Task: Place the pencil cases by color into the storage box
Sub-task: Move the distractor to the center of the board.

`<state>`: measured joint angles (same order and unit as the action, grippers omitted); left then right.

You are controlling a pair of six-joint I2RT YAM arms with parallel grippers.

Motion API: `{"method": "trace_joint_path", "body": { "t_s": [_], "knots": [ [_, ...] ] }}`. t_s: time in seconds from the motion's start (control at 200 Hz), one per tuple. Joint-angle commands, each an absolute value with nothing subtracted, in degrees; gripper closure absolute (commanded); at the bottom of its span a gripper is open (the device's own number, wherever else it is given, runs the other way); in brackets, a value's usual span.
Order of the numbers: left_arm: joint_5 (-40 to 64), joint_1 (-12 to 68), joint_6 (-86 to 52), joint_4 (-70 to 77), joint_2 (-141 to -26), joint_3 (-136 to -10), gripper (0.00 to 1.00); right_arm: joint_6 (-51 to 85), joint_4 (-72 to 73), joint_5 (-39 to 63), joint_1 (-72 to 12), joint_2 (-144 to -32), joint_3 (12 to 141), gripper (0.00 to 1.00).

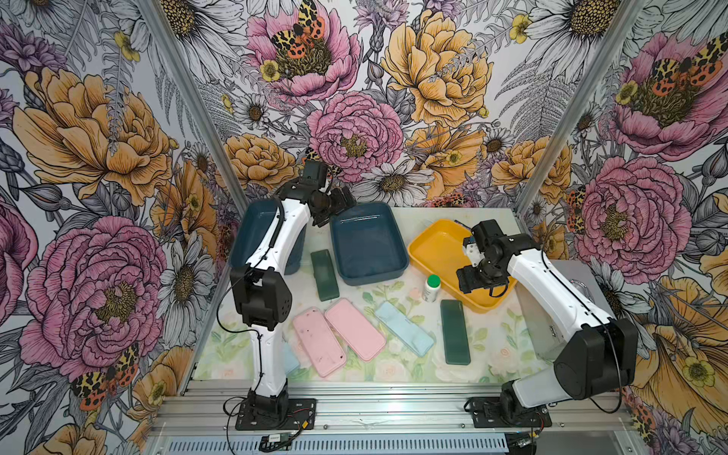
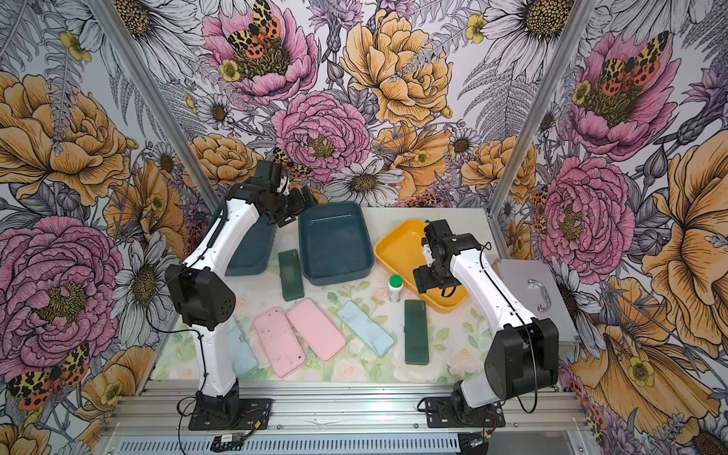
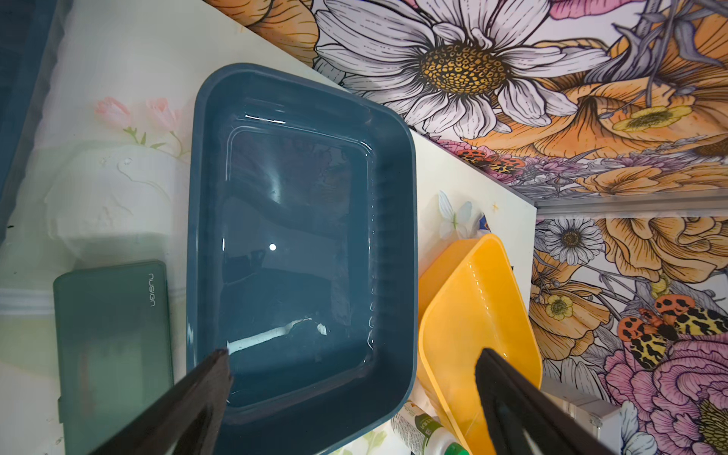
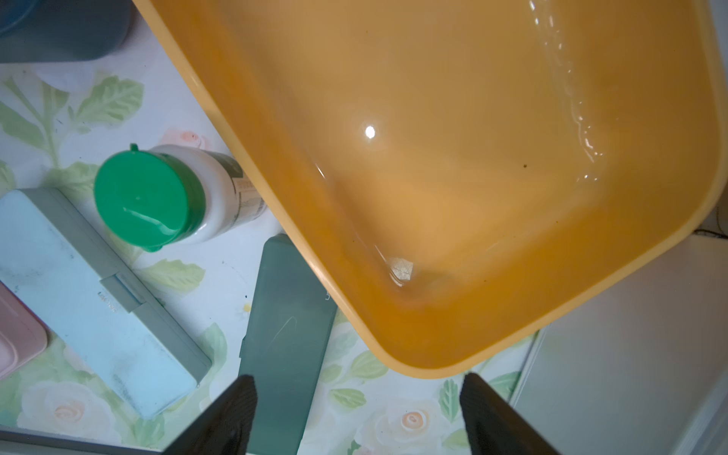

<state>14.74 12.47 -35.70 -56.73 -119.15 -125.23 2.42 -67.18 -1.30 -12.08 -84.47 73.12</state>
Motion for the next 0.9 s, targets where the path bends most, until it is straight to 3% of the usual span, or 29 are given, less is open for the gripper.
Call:
{"method": "trace_joint_path", "body": {
  "t_s": [0.0,0.29,0.896],
  "knots": [
    [18.51,10.63,-37.55,-56.68,-121.1,-129.33,0.01,-2.99,-62.99,-3.54,-12.21,-83.38,70.16,0.15],
    [21.1,7.43,-38.94,-57.79,-125.49,-137.32,0.01,-4.71,-52.62,-4.58,-11.34,-89.54,70.38,0.18],
    [20.88,6.3,-37.18,-58.1,-123.49,-132.05,0.01,1.0,-50.71,-0.86,-15.54,-98.61,78.85,0.17]
  ]
}}
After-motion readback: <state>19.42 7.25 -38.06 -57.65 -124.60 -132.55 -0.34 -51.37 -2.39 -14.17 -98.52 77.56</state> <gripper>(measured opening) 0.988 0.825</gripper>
